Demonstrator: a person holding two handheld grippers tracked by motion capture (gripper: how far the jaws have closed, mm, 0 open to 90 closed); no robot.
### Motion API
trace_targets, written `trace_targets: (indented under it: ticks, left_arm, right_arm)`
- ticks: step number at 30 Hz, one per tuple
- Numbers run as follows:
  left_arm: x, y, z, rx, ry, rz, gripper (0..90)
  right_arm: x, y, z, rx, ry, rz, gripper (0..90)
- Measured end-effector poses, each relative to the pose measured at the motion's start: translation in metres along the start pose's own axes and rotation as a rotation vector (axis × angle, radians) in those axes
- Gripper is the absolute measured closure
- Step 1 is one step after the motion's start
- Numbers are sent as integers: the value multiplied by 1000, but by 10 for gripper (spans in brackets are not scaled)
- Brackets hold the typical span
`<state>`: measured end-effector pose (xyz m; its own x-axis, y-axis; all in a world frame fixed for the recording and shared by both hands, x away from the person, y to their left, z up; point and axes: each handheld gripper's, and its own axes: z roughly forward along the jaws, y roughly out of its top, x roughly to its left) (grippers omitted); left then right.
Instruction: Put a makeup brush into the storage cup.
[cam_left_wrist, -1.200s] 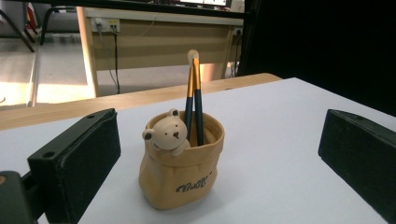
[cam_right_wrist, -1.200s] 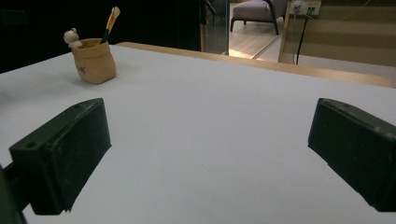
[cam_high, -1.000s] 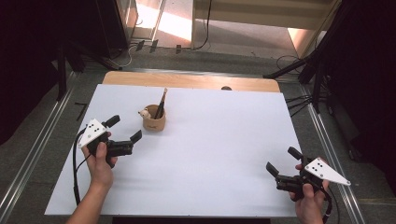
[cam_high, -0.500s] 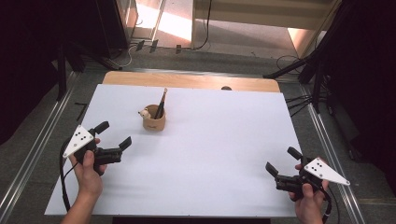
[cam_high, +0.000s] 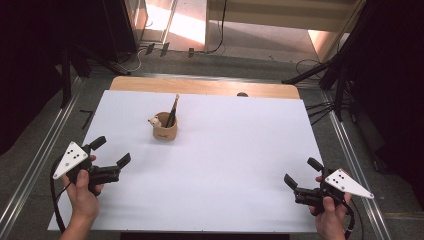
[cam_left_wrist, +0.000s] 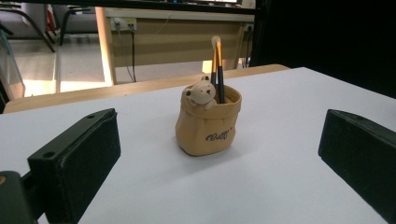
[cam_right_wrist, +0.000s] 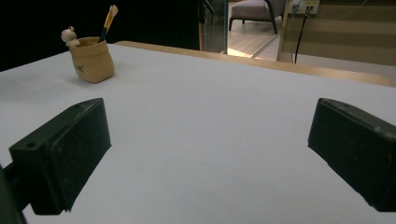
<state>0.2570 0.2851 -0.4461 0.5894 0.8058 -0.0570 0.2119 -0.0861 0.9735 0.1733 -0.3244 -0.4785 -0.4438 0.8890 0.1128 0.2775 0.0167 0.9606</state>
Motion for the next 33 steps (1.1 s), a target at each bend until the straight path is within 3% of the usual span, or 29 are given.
trace_targets:
  ticks: [19, 33]
  left_arm:
    - [12, -11, -32, -4, 44, -27, 0]
    - [18, -21, -53, 4, 52, -31, 0]
  right_arm:
    - [-2, 1, -3, -5, -7, -1, 0]
    - [-3, 0, -3, -7, -13, -2, 0]
